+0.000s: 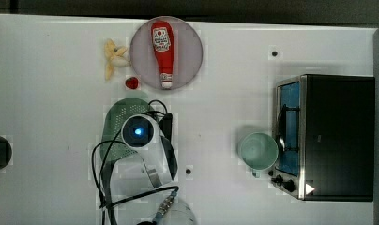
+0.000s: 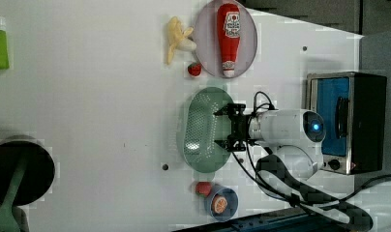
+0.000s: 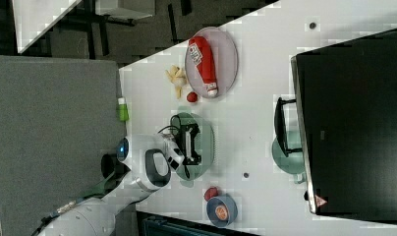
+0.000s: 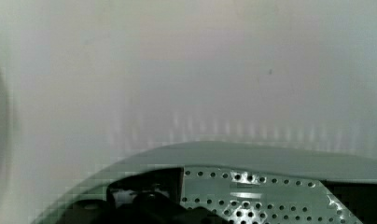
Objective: Drag strainer left to right.
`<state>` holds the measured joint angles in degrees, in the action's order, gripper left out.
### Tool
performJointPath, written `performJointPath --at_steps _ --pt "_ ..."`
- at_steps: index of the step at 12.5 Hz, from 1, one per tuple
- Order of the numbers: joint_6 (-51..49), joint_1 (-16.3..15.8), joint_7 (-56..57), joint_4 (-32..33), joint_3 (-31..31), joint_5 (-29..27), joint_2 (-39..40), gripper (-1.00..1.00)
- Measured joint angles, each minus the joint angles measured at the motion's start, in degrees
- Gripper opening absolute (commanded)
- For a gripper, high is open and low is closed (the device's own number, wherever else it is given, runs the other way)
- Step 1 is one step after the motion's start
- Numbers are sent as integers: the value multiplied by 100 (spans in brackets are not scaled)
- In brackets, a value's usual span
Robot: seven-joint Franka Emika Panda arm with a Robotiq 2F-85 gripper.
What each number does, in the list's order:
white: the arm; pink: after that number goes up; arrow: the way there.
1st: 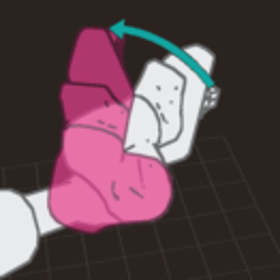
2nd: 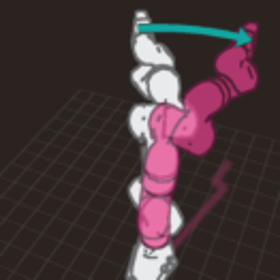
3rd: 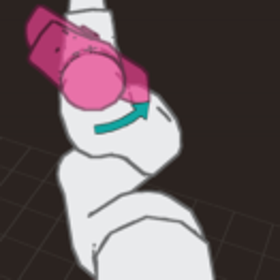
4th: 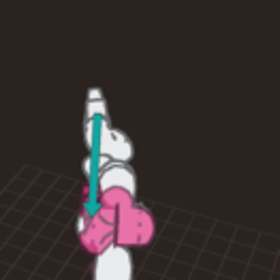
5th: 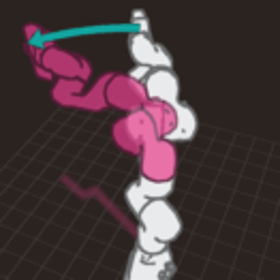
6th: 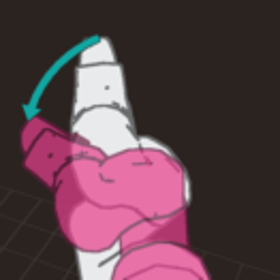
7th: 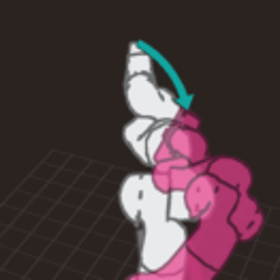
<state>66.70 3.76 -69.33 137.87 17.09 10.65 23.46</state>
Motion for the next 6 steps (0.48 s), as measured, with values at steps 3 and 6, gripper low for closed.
performJointPath --at_steps 3,6 --pt "6 144 380 45 -187 -72 -64 100" --pt "-39 152 817 45 -727 -106 -92 100"
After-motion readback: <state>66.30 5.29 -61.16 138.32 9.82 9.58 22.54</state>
